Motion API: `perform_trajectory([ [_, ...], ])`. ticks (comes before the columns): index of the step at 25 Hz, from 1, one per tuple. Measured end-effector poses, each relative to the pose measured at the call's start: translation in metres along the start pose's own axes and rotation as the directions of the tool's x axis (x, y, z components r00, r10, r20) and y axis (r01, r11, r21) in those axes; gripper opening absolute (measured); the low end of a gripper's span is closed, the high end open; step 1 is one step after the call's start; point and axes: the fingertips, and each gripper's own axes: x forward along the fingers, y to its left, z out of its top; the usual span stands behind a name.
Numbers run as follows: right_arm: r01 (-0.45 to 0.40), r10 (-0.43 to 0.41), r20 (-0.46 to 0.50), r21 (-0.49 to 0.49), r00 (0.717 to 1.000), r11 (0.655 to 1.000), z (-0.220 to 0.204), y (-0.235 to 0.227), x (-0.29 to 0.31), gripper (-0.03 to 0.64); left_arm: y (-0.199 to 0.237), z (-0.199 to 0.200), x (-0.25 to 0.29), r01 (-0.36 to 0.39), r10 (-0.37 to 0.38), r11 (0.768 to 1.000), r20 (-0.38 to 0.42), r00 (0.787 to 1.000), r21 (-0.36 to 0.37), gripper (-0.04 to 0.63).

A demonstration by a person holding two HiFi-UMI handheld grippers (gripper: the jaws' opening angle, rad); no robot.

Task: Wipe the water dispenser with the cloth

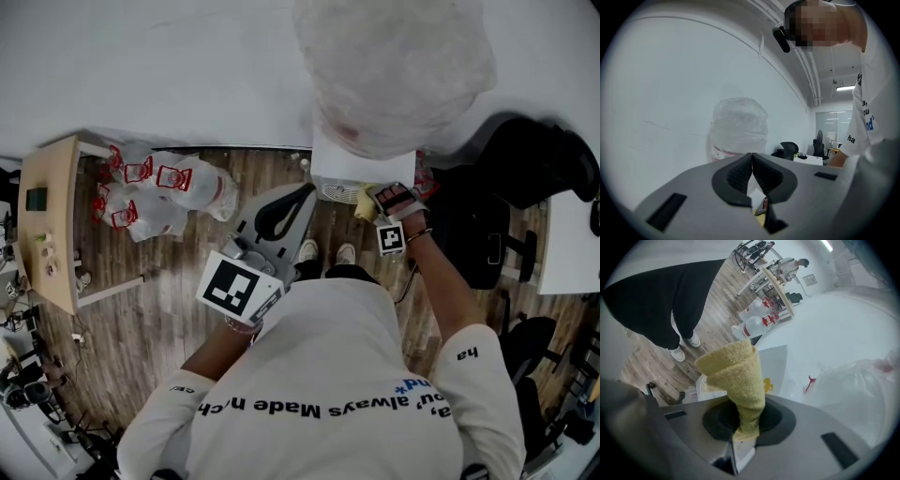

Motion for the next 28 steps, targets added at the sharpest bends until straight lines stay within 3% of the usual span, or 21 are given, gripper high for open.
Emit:
perform_trajectory([
  [24,-0.043,0.042,-0.045,-0.016,0.998,0.999,-0.07,0.045,-0.022,0.06,-0.014,-0.006,0.024,0.008,-0.008,1.0,-0.015,1.0,0.001,0.02],
  [28,-0.019,0.018,-0.04,-0.024,0.999,1.0,-0.062,0.044,-0.025,0.06,-0.012,-0.008,0.024,0.004,-0.004,1.0,-0.02,1.0,-0.003,0.02],
])
